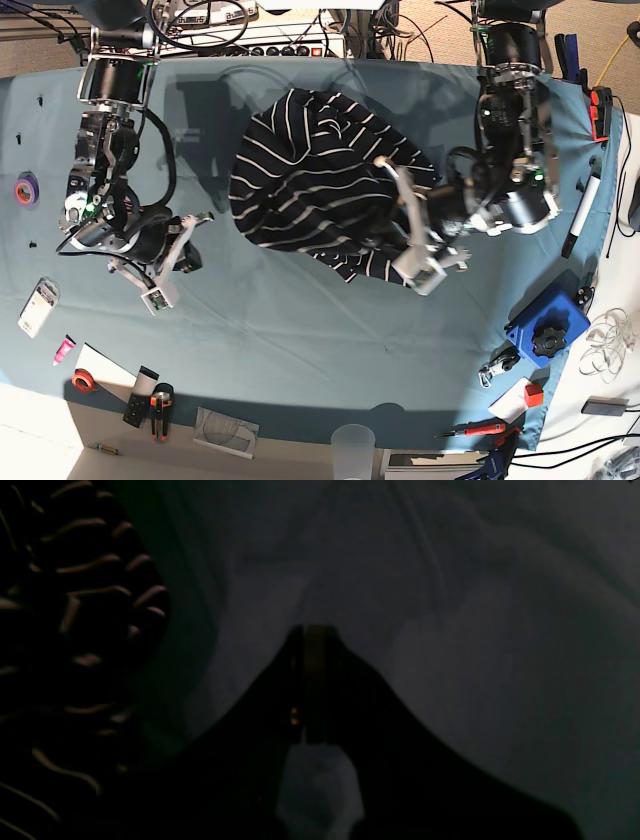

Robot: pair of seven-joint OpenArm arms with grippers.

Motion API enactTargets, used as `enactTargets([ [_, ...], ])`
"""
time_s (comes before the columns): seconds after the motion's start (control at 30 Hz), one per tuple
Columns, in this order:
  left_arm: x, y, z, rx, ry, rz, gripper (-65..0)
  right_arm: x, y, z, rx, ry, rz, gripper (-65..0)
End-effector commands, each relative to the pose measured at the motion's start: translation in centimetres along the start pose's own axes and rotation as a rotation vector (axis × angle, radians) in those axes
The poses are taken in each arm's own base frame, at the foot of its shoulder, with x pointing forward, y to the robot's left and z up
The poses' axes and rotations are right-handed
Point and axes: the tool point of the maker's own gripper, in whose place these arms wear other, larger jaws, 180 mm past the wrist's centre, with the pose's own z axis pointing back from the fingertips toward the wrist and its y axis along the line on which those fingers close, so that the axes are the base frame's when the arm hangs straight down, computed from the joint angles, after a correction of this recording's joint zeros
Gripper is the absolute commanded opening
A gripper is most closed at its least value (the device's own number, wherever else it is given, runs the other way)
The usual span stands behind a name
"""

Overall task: Layout the t-shirt on the table in an organized manner, then fold the t-shirt properly
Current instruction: 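Reach the left gripper to the shirt edge and grasp it, then pull the shirt edge with the left gripper to spread it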

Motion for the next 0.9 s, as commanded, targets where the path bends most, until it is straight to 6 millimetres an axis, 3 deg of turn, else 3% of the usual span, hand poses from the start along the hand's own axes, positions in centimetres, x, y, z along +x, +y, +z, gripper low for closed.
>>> enactTargets([
  [0.0,1.3,0.2,0.7,0.003,-0.044,-0.022,-65.0,1.8,-0.7,0.7,-0.02,-0.056,0.023,-65.0],
  [0.33,-2.7,2.6,4.0,0.065,0.049,0.018,-65.0,1.9,-0.7,0.7,-0.019,-0.064,0.023,-65.0],
  [0.57,-3.2,4.3,6.8,0.125,-0.02,0.112,-65.0,2.1,-0.7,0.8,-0.019,-0.073,0.023,-65.0],
  [0.77,-3.5,4.3,7.0,0.124,-0.015,0.096,-65.0,2.2,-0.7,0.8,-0.019,-0.076,0.023,-65.0],
  [0.87,-4.7,3.8,7.0,0.117,0.007,0.119,-65.0,2.2,-0.7,0.8,-0.019,-0.076,0.023,-65.0],
])
